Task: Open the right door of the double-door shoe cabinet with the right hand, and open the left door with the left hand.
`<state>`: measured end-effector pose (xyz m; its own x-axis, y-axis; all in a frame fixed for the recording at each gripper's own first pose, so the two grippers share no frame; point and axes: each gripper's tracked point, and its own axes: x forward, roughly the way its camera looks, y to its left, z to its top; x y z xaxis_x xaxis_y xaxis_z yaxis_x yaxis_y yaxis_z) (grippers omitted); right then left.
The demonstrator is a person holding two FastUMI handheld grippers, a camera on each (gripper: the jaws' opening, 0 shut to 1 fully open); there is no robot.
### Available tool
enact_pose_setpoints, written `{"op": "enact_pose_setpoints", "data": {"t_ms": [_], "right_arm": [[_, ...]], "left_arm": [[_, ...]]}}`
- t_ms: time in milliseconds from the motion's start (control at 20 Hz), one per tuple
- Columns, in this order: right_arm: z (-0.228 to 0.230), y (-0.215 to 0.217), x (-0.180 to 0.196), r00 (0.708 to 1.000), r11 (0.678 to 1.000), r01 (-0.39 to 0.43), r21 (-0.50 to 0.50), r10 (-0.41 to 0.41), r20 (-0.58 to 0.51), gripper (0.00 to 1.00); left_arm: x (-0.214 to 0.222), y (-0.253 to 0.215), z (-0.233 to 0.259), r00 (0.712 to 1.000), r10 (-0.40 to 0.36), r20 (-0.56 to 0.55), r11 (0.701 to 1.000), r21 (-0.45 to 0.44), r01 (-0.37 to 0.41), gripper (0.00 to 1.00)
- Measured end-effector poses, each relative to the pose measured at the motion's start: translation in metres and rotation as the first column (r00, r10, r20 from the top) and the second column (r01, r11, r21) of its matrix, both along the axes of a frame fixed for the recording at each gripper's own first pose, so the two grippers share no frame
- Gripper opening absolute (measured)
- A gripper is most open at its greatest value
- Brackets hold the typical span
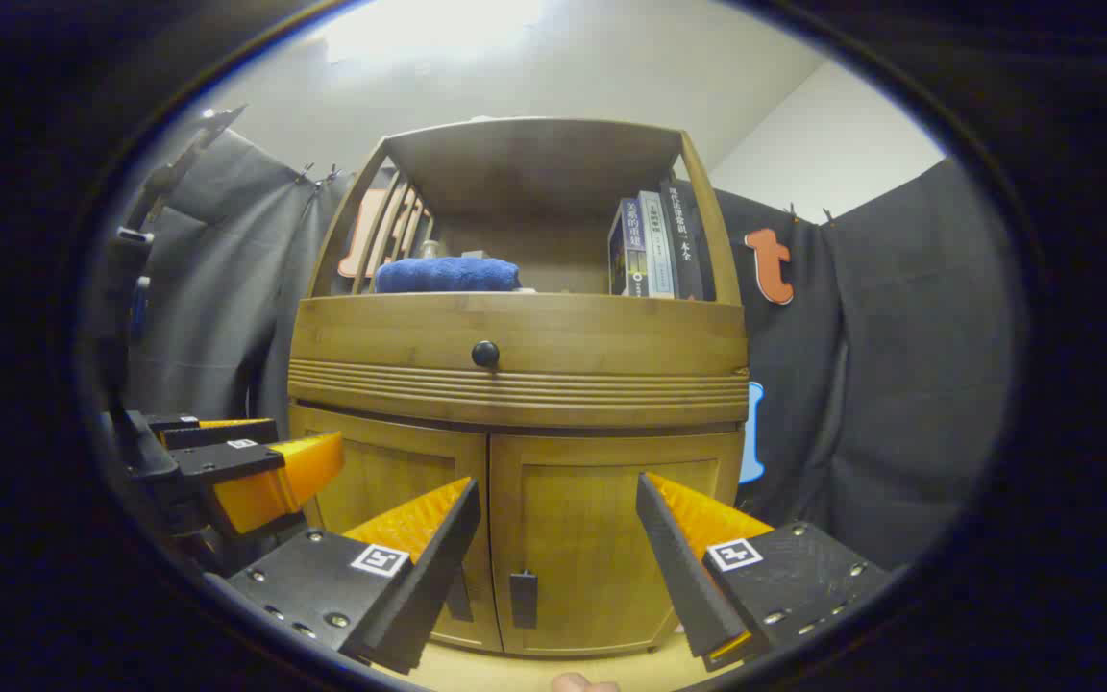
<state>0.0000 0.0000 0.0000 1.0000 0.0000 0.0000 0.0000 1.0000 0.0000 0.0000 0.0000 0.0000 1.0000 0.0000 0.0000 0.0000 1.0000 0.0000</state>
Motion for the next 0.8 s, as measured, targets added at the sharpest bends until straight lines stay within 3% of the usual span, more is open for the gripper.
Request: {"op": "enact_pose_setpoints", "data": {"t_ms": [50,300,450,500,550,600,800], "right_arm": [[0.001,0.000,-0.001,1.000,1.000,0.002,-0.003,-0.002,0.001,0.95],[0.000,0.000,-0.008,1.000,1.000,-0.003,-0.014,0.003,-0.003,0.95],[-0.001,0.001,-0.012,1.000,1.000,-0.005,-0.023,0.005,-0.001,0.98],[-0.003,0.000,-0.013,1.000,1.000,-0.005,-0.025,0.005,-0.002,0.97],[-0.003,0.001,-0.013,1.000,1.000,-0.005,-0.026,0.005,-0.005,1.00],[-0.005,0.002,-0.014,1.000,1.000,-0.006,-0.025,0.006,-0.006,0.94],[-0.012,0.004,-0.014,1.000,1.000,-0.004,-0.025,0.003,-0.012,0.98]], "left_arm": [[-0.001,0.000,-0.001,1.000,0.000,-0.002,1.000,0.000,0.000,0.92],[-0.007,-0.003,0.000,1.000,-0.008,-0.004,1.000,0.002,0.008,0.95],[-0.011,-0.003,0.001,1.000,-0.006,0.001,1.000,0.010,0.006,0.92],[-0.012,-0.003,0.001,1.000,-0.007,0.002,1.000,0.013,0.007,0.95],[-0.014,-0.003,0.001,1.000,-0.007,0.002,1.000,0.016,0.007,0.92],[-0.015,-0.002,0.002,1.000,-0.008,0.004,1.000,0.018,0.008,0.95],[-0.017,0.001,-0.002,1.000,-0.007,-0.007,1.000,0.021,0.007,0.95]]}}
